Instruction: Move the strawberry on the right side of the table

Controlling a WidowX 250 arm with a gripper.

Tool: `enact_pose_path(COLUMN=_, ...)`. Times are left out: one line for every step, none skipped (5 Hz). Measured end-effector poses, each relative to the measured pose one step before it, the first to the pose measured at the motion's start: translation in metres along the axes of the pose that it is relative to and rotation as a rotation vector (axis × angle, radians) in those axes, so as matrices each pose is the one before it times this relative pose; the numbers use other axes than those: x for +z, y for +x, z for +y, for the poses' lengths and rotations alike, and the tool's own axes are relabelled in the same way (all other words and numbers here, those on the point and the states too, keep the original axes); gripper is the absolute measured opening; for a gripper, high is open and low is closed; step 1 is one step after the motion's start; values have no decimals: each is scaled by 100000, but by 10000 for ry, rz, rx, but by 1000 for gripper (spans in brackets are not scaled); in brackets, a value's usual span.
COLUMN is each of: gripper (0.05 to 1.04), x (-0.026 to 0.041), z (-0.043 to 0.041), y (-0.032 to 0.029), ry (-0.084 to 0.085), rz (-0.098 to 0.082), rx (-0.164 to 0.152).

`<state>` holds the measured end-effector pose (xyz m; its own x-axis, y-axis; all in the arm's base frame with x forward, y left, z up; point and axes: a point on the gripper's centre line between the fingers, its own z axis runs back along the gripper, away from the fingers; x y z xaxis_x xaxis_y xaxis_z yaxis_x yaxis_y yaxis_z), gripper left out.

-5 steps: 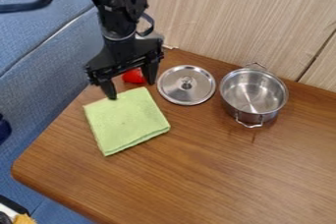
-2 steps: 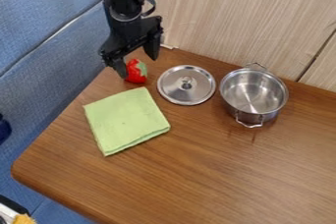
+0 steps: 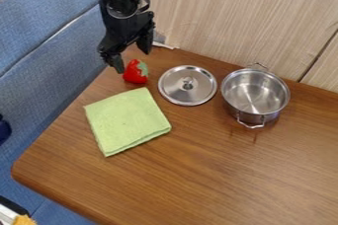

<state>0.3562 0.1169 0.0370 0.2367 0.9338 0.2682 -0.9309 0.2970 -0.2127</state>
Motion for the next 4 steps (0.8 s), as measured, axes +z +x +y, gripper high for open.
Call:
enact_pose_path(gripper=998, x=-1367, z=625, y=26, ry=286, rz=203, rx=267)
enact_pose_path(gripper=998, x=-1135, z=-483, y=112, ry=-78, rz=166, rx=124)
enact_pose_path(gripper=998, x=-1142, z=-668, y=65, ry=72, rz=219, rx=67)
enact_pose_path(gripper=967, x=171, z=-708, y=493, ry=-105, rz=-96, rx=117)
